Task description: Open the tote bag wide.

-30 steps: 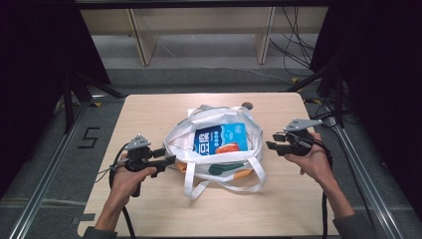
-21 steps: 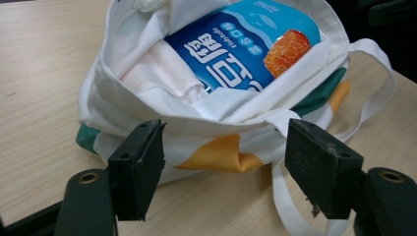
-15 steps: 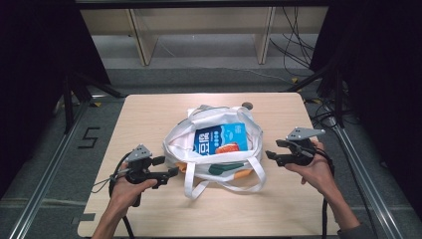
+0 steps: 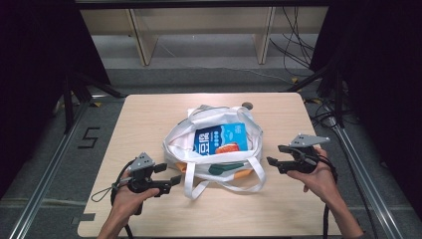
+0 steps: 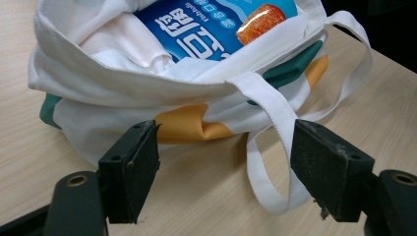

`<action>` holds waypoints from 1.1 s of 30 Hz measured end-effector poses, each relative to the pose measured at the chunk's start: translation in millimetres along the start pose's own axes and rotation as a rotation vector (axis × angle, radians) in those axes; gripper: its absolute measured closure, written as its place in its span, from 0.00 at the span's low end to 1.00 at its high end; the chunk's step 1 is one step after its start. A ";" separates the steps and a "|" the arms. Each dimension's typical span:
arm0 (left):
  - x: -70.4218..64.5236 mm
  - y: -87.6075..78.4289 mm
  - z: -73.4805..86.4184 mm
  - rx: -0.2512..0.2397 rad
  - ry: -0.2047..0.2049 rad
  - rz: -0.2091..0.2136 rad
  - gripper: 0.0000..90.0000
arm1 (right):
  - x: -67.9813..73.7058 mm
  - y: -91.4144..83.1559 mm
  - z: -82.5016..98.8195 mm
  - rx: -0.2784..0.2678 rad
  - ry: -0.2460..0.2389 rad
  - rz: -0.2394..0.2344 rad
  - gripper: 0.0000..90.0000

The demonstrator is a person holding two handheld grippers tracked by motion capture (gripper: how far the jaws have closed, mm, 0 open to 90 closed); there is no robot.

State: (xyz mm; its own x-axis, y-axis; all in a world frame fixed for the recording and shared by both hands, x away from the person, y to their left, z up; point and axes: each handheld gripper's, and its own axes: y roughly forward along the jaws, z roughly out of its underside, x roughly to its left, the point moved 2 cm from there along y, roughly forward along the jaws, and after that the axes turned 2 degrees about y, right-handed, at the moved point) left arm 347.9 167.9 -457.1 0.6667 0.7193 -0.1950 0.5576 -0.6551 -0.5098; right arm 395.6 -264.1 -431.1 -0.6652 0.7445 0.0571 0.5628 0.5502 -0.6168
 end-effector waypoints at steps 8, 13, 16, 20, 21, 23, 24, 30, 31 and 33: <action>-7.5 -0.7 5.4 -0.004 0.008 0.010 0.28 | 3.8 -3.3 9.1 -0.029 -0.004 0.009 0.37; -12.1 -0.5 10.3 -0.003 0.010 0.006 0.27 | 8.7 -6.1 19.1 -0.032 0.018 0.000 0.36; -14.1 -0.9 13.3 -0.002 0.029 0.014 0.27 | 8.5 -7.4 24.4 -0.032 -0.004 0.000 0.35; -18.1 -1.5 17.2 0.004 0.022 0.012 0.27 | 12.0 -10.9 31.5 -0.021 0.019 -0.004 0.35; -18.7 -1.9 18.4 0.010 0.031 0.010 0.27 | 10.2 -10.7 32.6 -0.030 -0.004 0.002 0.35; -20.3 -1.4 20.7 0.009 0.037 0.011 0.27 | 12.9 -11.9 36.3 -0.017 0.013 -0.010 0.35; -20.8 -1.3 22.0 0.012 0.036 0.020 0.27 | 13.3 -11.6 37.2 -0.025 0.014 -0.007 0.35; -24.6 -1.8 28.3 0.014 0.053 0.007 0.26 | 15.5 -11.9 46.6 -0.015 0.014 -0.008 0.33; -25.7 -1.6 29.4 0.012 0.050 0.001 0.25 | 15.9 -12.1 48.3 -0.009 0.011 -0.008 0.33; -27.0 -1.7 31.7 0.016 0.043 0.005 0.24 | 19.2 -12.6 52.7 -0.007 0.033 -0.016 0.33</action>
State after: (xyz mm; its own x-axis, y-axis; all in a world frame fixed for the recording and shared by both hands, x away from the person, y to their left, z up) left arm 313.2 156.9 -477.5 0.6906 0.7049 -0.1617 0.5463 -0.6550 -0.5219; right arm 349.9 -276.6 -463.5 -0.6576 0.7477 0.0925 0.5558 0.5643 -0.6104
